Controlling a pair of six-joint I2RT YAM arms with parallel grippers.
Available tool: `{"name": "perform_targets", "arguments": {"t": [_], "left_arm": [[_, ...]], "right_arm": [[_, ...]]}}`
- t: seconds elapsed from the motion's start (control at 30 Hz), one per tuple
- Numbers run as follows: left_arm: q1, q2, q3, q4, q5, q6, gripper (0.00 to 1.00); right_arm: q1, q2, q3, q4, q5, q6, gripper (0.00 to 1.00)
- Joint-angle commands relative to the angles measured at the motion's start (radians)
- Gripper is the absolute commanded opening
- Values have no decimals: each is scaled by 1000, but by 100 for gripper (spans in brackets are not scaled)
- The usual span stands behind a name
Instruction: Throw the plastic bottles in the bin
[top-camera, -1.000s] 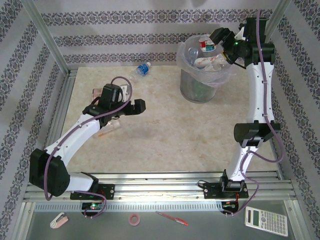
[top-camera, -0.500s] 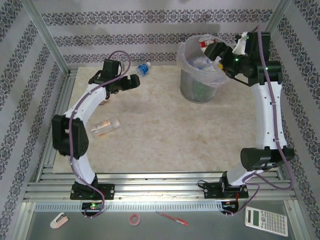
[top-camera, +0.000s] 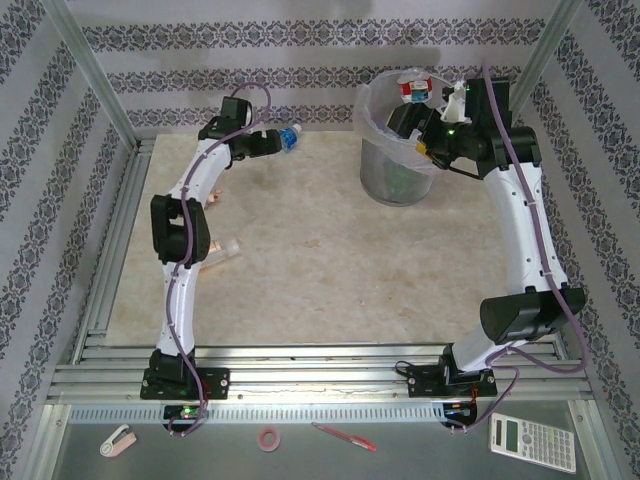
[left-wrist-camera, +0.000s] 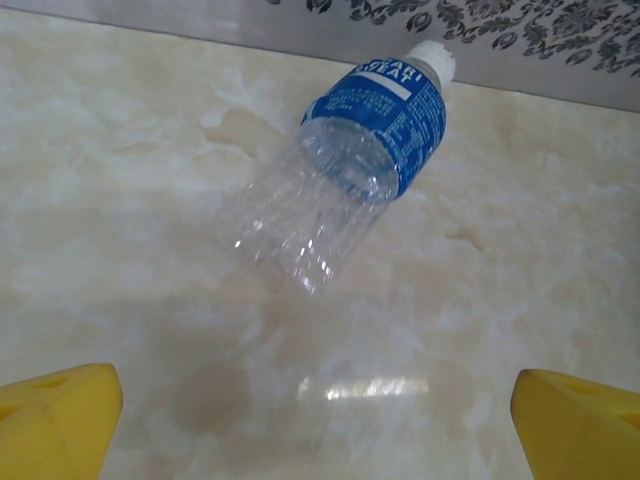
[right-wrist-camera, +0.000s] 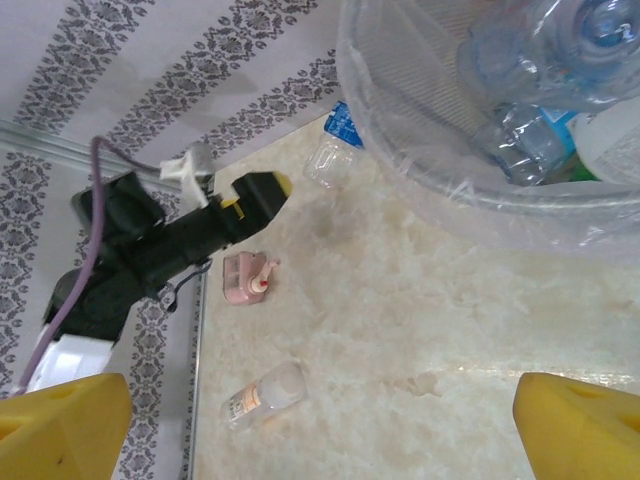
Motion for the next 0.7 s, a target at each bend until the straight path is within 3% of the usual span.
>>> {"name": "perform_targets", "arguments": {"t": [0.0,0.2,0.67], "left_arm": [[9,99,141,-55,36,5,100],[8,252,305,-32,58,-19,100],[10,365,363,55,45,-37,100]], "right_arm": [[19,9,-14,28,-24,-16,98],[40,33,-19,29,-34,-22,98],[50,115,21,49,-82,-21,98]]}}
